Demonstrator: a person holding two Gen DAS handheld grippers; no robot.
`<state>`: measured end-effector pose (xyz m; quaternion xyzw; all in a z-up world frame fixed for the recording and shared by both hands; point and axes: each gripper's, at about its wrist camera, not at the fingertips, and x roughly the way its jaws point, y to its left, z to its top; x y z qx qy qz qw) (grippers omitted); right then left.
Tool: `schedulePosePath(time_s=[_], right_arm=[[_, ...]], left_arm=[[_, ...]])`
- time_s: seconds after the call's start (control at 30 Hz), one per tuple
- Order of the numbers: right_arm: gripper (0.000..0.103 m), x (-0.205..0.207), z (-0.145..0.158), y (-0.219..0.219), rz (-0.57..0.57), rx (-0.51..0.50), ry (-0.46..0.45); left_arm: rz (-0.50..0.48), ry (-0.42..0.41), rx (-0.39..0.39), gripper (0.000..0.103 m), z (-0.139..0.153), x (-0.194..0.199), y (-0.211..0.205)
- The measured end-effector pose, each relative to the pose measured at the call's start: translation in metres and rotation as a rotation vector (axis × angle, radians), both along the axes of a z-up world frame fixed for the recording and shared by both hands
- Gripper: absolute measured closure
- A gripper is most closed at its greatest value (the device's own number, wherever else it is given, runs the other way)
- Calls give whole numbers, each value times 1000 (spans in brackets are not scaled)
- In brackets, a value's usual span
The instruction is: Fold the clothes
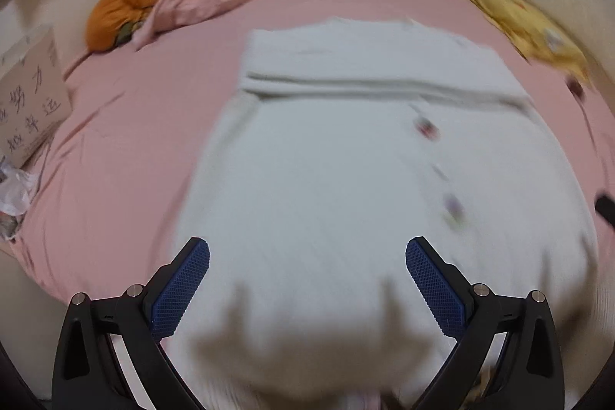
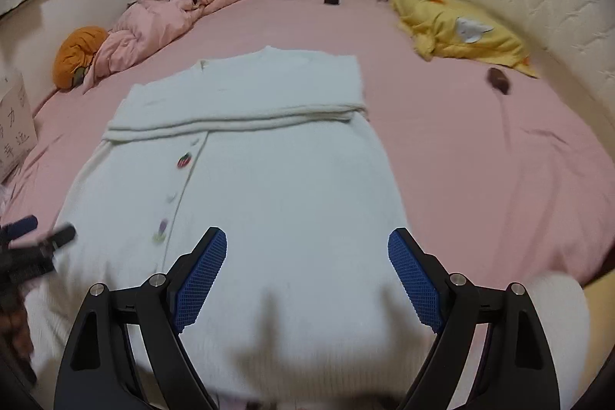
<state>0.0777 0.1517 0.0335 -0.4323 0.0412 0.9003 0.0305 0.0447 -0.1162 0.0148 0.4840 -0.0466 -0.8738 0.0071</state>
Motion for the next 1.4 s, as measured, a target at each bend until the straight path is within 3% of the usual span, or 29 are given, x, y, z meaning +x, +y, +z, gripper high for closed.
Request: schedulePosePath(time_s=[0.1, 0.27, 0.33, 0.5, 0.7, 0.8, 1.0, 1.13, 1.2, 1.27, 1.4], right_arm=[[17, 26, 4, -5, 14, -41, -22], [17, 49, 0, -21, 71, 2, -42], [17, 54, 2, -21, 70, -1, -31], [17, 64, 8, -22, 79, -4, -3], [17, 67, 10, -25, 89, -12, 2], [17, 66, 9, -23, 98, -29, -2], [17, 49, -10, 13, 51, -246, -106], [17, 21, -37, 65, 11, -525, -263], [17, 8, -52, 91, -34, -640, -346], [17, -6, -63, 117, -70, -671, -419], [17, -27, -78, 139, -74, -723, -526]], left_arm=[[-10, -27, 35, 1, -1, 33, 15], [21, -56, 57, 1, -24, 60, 15], [20, -79, 73, 1, -29, 65, 12], [30, -33, 78, 1, -18, 72, 12], [27, -38, 69, 1, -18, 73, 13], [38, -55, 109, 1, -20, 71, 7], [70, -114, 294, 1, -26, 55, -35], [52, -145, 328, 1, -23, 31, -84], [54, -196, 413, 1, -24, 16, -118], [75, -256, 517, 6, -30, 3, -154], [73, -392, 575, 12, -48, -16, -192]])
